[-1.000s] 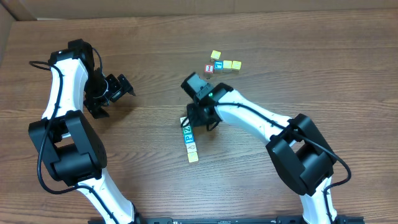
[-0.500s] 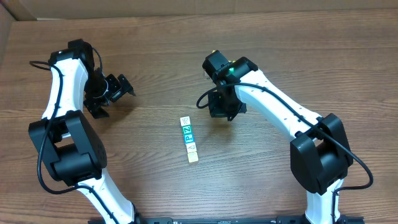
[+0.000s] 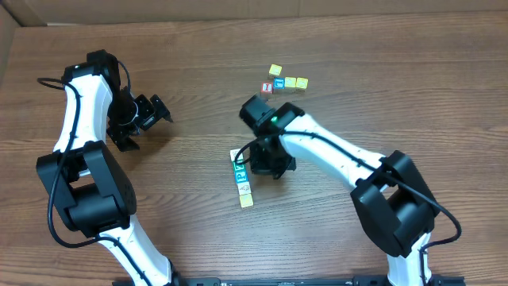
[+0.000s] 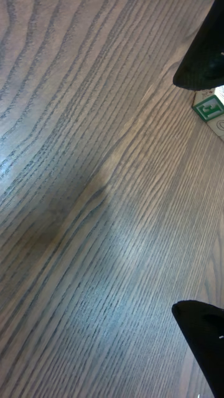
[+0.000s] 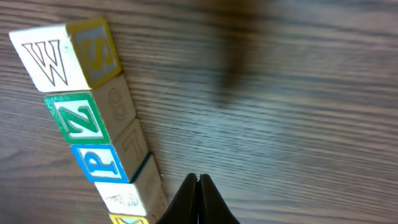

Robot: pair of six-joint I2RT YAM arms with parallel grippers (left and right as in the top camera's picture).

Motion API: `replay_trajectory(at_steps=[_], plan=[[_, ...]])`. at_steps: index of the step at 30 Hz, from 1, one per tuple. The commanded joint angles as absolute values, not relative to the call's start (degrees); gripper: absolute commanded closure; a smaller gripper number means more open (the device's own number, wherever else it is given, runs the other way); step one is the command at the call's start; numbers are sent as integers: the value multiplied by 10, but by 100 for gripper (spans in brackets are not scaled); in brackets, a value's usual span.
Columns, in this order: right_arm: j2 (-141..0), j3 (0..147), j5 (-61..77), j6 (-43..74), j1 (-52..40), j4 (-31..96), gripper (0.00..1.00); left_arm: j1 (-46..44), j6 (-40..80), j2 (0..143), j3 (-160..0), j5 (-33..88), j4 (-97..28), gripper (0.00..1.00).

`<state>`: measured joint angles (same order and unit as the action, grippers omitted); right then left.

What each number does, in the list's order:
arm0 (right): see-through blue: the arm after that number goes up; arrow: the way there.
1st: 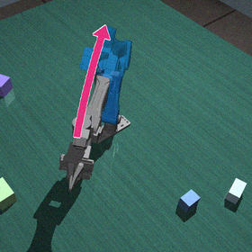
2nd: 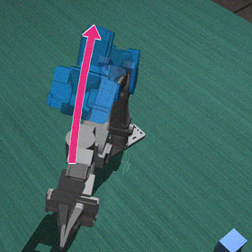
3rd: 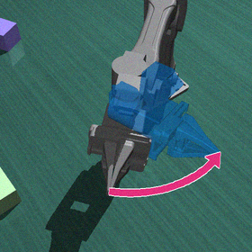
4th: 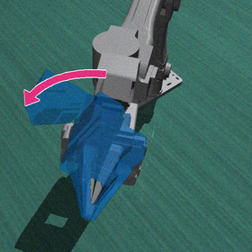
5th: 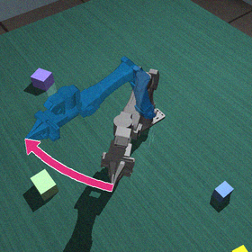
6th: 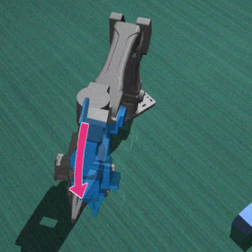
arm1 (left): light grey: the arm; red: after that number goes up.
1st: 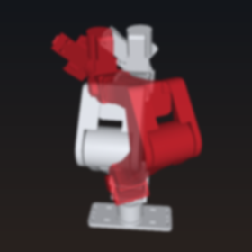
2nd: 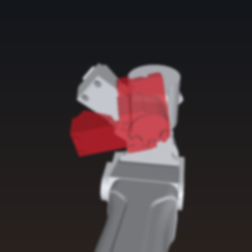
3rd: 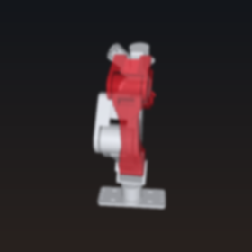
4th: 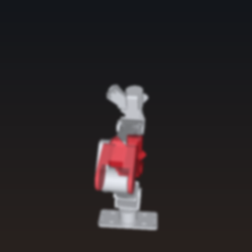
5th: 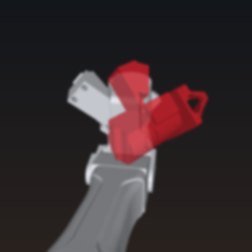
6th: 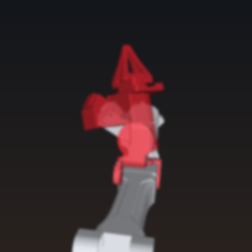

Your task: Flip 5 blocks

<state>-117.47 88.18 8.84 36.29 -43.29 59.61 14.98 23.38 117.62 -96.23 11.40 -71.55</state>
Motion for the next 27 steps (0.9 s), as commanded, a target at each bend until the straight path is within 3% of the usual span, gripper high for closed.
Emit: replay_trajectory(at_steps=[1,27], plan=[[-1159,865,36,418,-460,581,96,144,225,1174,-973,116,-715,0],[-1159,857,41,451,-506,567,96,144,225,1174,-973,116,-715,0]])
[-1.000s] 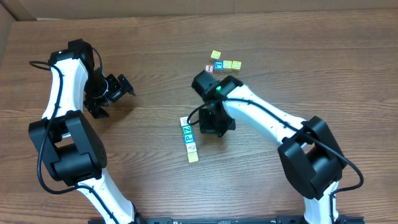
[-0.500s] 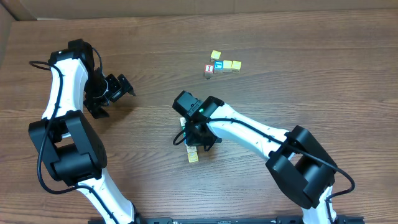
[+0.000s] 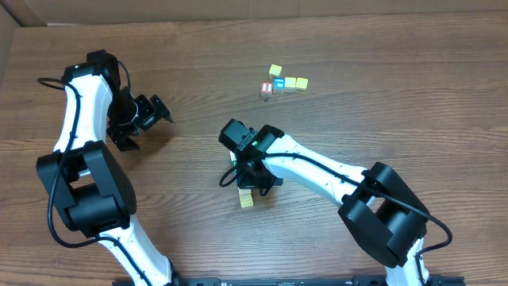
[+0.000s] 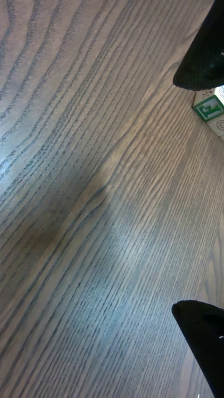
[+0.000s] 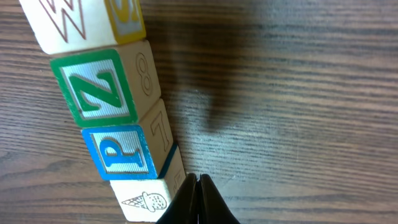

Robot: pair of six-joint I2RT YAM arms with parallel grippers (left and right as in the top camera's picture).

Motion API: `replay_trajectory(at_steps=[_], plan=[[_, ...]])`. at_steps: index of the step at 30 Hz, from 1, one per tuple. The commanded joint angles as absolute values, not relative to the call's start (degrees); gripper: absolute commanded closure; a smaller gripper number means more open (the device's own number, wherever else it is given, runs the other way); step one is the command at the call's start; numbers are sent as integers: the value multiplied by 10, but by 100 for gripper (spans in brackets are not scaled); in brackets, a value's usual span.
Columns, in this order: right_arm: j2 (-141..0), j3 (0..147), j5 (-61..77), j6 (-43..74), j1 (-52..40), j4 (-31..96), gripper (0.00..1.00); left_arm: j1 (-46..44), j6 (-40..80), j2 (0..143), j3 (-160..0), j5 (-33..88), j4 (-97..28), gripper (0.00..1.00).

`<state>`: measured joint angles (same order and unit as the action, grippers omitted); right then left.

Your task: Flip 5 blocks

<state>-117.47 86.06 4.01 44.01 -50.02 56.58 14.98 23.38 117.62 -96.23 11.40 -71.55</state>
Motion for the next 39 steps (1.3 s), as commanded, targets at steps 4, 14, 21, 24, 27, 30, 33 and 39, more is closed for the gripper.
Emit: replay_trajectory(at_steps=[4,14,21,24,27,30,33,39], plan=[[-1159,857,54,451,-506,566,96,144,225,1174,-973,116,-715,0],[-1159,857,65,453,-506,566,96,144,225,1174,-973,116,-715,0],[-1159,857,81,453,-506,562,96,144,225,1174,-973,116,-715,0],[-1159,857,83,453,-506,558,96,144,225,1174,-973,116,-715,0],[-1159,857,84,453,-506,558,96,144,225,1174,-973,116,-715,0],[-1159,857,87,453,-506,558,96,144,225,1174,-973,116,-715,0],[-1159,857,87,453,-506,558,96,144,225,1174,-973,116,-715,0],[-1159,857,91,453,-506,557,96,144,225,1174,-973,116,-715,0]])
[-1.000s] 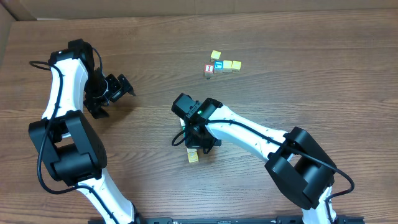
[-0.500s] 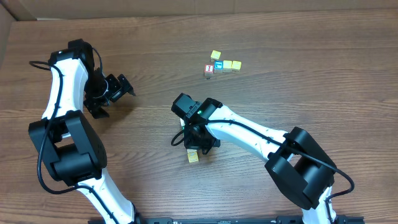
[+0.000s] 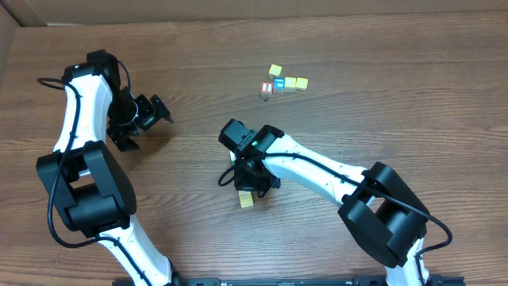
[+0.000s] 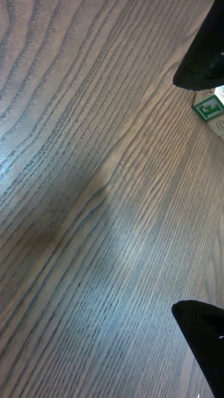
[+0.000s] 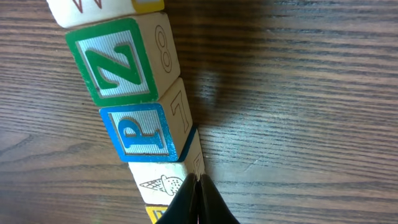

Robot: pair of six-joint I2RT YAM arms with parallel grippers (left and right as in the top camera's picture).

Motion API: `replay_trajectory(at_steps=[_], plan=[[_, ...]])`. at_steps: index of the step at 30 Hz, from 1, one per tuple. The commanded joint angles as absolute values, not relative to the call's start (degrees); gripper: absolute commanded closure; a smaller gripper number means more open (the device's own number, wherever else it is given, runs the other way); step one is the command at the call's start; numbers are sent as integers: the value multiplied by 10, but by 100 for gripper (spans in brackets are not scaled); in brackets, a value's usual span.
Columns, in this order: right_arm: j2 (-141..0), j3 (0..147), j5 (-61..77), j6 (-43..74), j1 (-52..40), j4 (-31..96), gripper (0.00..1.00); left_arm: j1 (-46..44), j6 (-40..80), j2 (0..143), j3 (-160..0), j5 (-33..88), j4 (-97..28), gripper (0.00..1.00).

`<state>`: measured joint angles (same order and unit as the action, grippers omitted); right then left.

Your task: Flip 5 blocks

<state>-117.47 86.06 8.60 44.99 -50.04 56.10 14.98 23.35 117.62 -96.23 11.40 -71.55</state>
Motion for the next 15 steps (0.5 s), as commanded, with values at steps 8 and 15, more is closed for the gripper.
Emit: replay_trajectory(at_steps=[8,15], plan=[[-1159,857,86,452,-506,558,96,144,225,1174,-973,116,-715,0],[-1159,860,78,450,-484,573,96,144,225,1174,-973,116,-715,0]])
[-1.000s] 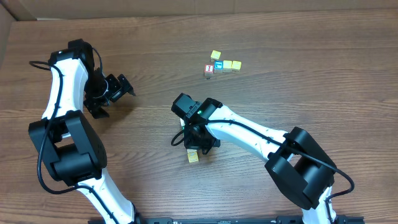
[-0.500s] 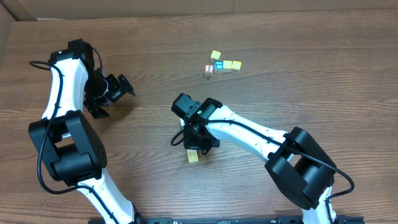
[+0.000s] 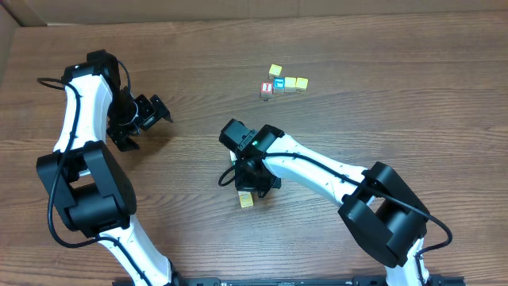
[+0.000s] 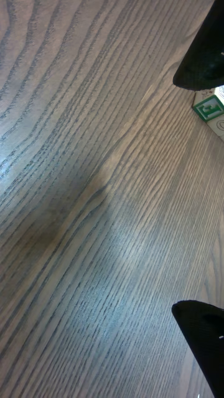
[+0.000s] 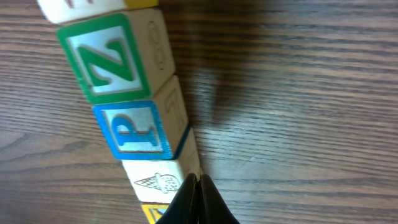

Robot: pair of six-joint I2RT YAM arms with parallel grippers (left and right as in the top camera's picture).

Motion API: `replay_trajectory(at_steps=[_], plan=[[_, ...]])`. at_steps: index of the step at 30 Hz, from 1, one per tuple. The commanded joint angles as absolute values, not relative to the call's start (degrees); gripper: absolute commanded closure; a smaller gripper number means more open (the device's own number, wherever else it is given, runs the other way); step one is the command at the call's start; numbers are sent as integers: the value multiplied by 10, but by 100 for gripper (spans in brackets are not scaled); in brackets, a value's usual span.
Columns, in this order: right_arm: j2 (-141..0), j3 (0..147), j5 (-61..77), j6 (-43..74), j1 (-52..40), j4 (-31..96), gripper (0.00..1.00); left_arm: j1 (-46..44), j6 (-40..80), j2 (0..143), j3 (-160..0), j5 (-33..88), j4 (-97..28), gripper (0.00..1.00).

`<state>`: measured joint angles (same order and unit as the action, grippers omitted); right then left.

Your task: Flip 5 blocks

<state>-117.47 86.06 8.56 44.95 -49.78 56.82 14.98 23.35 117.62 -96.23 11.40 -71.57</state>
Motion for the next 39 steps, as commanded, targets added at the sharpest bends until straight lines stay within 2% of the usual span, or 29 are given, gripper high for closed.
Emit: replay_trajectory(at_steps=[1,25,28,34,39], plan=[[-1159,860,78,450,-480,578,96,144,225,1174,-973,116,-715,0],[-1159,858,90,452,-509,609,96,144,225,1174,-973,116,-715,0],[-1159,860,59,449,-505,620,96,144,225,1174,-973,116,-715,0],[-1142,898,17,411,-442,679,96,144,225,1174,-973,116,-715,0],[-1114,919,17,365,-336,706,96,144,225,1174,-973,116,-715,0]])
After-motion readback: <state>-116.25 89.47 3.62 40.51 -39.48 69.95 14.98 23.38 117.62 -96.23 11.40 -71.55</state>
